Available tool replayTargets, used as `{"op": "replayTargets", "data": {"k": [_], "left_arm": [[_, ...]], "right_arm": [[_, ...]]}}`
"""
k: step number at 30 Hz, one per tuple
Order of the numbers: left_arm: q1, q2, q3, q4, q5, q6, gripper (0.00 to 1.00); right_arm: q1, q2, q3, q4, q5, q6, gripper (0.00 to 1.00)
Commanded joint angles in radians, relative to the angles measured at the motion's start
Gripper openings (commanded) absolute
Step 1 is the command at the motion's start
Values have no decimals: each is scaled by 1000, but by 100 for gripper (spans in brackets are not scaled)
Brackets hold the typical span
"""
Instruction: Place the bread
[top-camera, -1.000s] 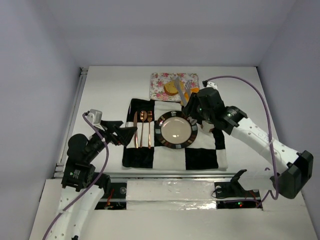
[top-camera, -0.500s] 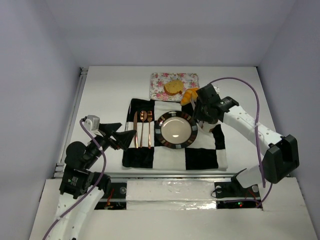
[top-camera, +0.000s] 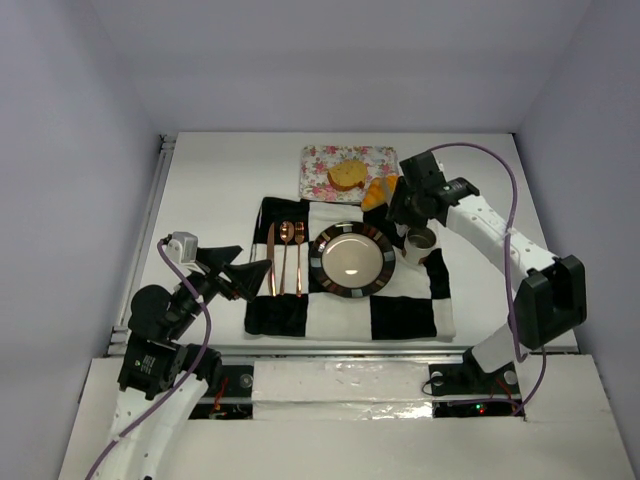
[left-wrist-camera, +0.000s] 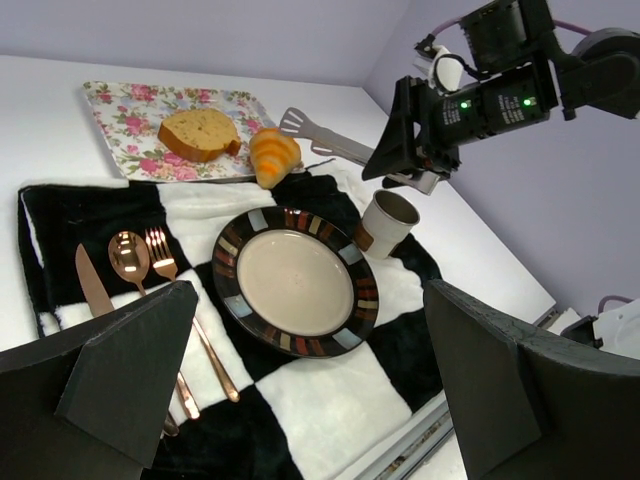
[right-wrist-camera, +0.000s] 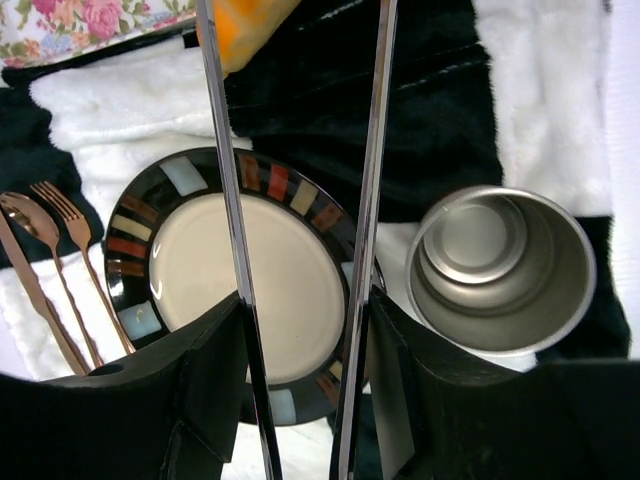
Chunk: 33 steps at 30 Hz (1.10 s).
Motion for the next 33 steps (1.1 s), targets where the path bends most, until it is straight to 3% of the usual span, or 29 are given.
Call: {"op": "replayTargets", "data": {"k": [1,9,15,22,28,33], "left_arm": [[-6,-6,-4,36,-2,9,99],[-6,-4,-4,36,2,9,98],[-6,-1,-4,34,3,9,98],[-6,0,-4,36,-1,9,98],[-6,0,-5,36,-5,7,98],[-6,8,-2,34,-1,7,97]], "right_arm": [[-9,26,50,70,-54,-24,52],[-9,69,33,119,-95,-25,51],[-9,0,15,116,-71,-27,34],[-9,-146,13,103,-126,-37,28],[46,-327,-135,106,-276,-22,27],[196,-491,-334,103,-292,47,28]]}}
